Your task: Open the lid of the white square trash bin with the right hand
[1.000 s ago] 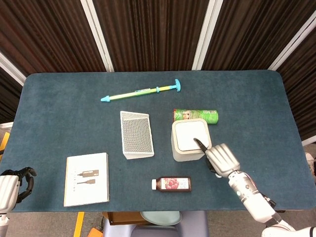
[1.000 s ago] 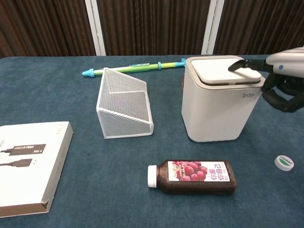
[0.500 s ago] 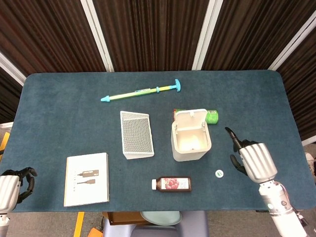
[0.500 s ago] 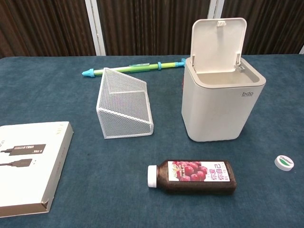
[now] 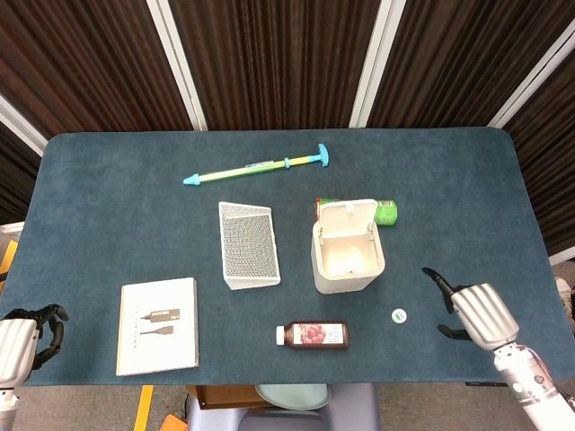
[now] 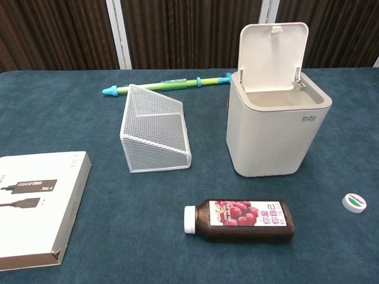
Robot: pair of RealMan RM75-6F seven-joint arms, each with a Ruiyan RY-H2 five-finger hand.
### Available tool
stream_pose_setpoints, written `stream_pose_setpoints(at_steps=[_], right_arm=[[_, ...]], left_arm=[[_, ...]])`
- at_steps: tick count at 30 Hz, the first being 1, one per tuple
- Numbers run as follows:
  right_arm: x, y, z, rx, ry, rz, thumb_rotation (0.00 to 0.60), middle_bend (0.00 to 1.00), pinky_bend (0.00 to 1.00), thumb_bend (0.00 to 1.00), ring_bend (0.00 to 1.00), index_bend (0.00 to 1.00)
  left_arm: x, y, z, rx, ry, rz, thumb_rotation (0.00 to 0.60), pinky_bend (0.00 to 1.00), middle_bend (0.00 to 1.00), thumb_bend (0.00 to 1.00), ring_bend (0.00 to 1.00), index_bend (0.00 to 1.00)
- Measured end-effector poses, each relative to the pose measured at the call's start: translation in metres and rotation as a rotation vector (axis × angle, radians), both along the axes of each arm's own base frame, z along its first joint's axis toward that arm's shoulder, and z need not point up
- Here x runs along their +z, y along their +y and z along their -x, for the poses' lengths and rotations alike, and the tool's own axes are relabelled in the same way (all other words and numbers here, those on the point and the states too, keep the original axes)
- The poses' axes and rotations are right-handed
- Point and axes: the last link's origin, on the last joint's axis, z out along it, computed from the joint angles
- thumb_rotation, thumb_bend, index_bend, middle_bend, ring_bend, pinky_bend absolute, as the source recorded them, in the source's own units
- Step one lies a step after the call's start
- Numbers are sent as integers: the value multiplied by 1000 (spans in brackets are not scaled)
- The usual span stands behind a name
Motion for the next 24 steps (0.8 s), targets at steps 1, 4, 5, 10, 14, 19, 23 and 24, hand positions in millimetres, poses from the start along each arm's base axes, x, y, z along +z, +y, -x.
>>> stream_pose_setpoints(at_steps=[1, 4, 5, 10, 14, 19, 23, 24], right_arm=[[-3, -1, 1, -5, 7, -22, 600, 830, 971, 155, 852, 324], [-14, -7, 7, -9, 45, -81, 600, 854, 994, 238, 877, 365], [-17, -9, 8, -8, 59, -91, 600, 856, 997, 253, 879, 372], [-31, -15, 13, -24, 106, -158, 600, 857, 999, 303, 882, 383], [-43, -18, 16, -42, 132, -211, 600, 857, 999, 306, 881, 386], [-59, -21, 17, -51, 158, -254, 600, 857, 999, 307, 881, 391], [-70, -25, 16, -48, 169, -268, 600, 857, 999, 321, 881, 402], [-73, -26, 15, -46, 169, -270, 600, 857, 999, 324, 881, 409]], left_arm=[[0, 0, 0, 1, -1, -1, 600, 516, 631, 577, 668, 520], [1, 0, 0, 0, -3, -2, 600, 516, 631, 578, 667, 520], [1, 0, 0, 0, -3, -2, 600, 516, 632, 577, 667, 519], [1, 0, 0, 1, -5, -3, 600, 516, 633, 577, 668, 520], [1, 0, 0, 0, -6, -2, 600, 516, 633, 577, 668, 520], [1, 0, 0, 3, -6, -1, 600, 516, 633, 576, 669, 520], [1, 0, 0, 1, -6, -2, 600, 516, 633, 577, 669, 520], [1, -1, 0, 0, -6, -2, 600, 516, 633, 577, 669, 520]])
